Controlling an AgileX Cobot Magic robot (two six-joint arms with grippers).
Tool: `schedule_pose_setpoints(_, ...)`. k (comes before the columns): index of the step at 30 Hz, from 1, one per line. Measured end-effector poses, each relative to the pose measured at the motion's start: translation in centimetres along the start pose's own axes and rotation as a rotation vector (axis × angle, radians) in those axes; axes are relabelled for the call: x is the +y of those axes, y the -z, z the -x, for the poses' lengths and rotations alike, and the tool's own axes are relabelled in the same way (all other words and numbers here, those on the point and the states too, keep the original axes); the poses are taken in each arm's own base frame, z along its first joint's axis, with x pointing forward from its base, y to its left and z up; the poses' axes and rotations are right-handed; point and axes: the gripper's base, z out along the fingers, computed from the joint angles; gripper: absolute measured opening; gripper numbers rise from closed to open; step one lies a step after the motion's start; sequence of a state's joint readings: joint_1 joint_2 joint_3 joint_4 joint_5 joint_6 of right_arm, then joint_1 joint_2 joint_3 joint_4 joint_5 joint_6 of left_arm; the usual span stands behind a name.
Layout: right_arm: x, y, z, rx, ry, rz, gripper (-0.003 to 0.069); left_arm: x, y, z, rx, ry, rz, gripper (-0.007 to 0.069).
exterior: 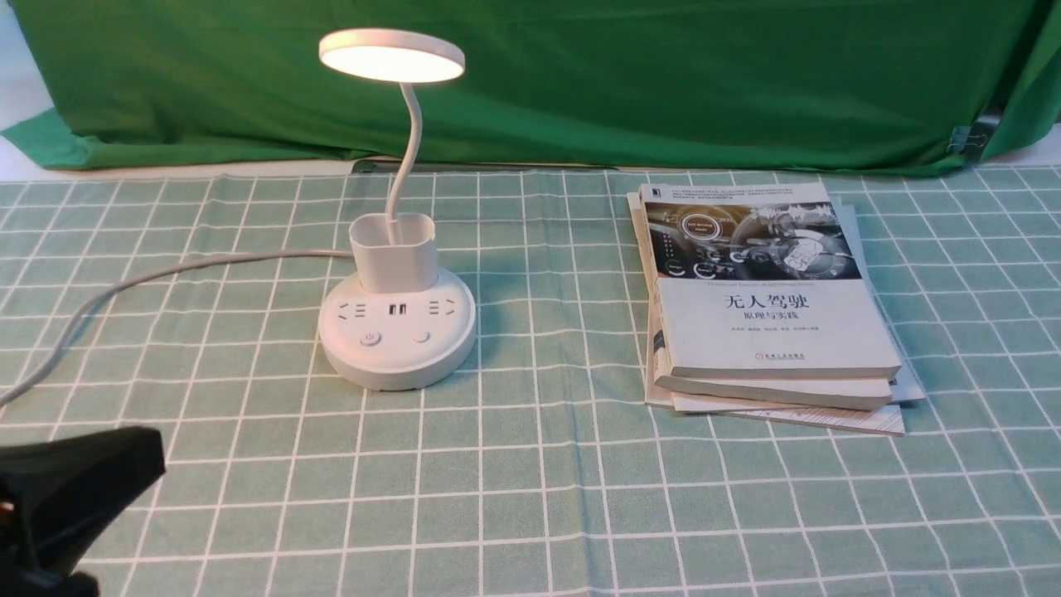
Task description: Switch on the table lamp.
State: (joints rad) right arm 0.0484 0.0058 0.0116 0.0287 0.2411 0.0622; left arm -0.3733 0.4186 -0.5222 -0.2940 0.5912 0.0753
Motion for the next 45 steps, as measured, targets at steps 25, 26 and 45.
schedule_pose_setpoints(25,0.0,0.0,0.0,0.000,0.000,0.000,0.0241,3.8,0.2,-4.4,-0.557,-0.050,0.289,0.0004)
schedule_pose_setpoints(26,0.0,0.0,0.0,0.000,0.000,0.000,0.0241,3.8,0.1,-4.5,-0.557,-0.049,0.295,0.0004)
schedule_pose_setpoints(45,0.0,0.0,0.0,0.000,0.000,0.000,0.0241,5.0,-1.2,-11.3,-0.286,-0.053,0.378,0.0004)
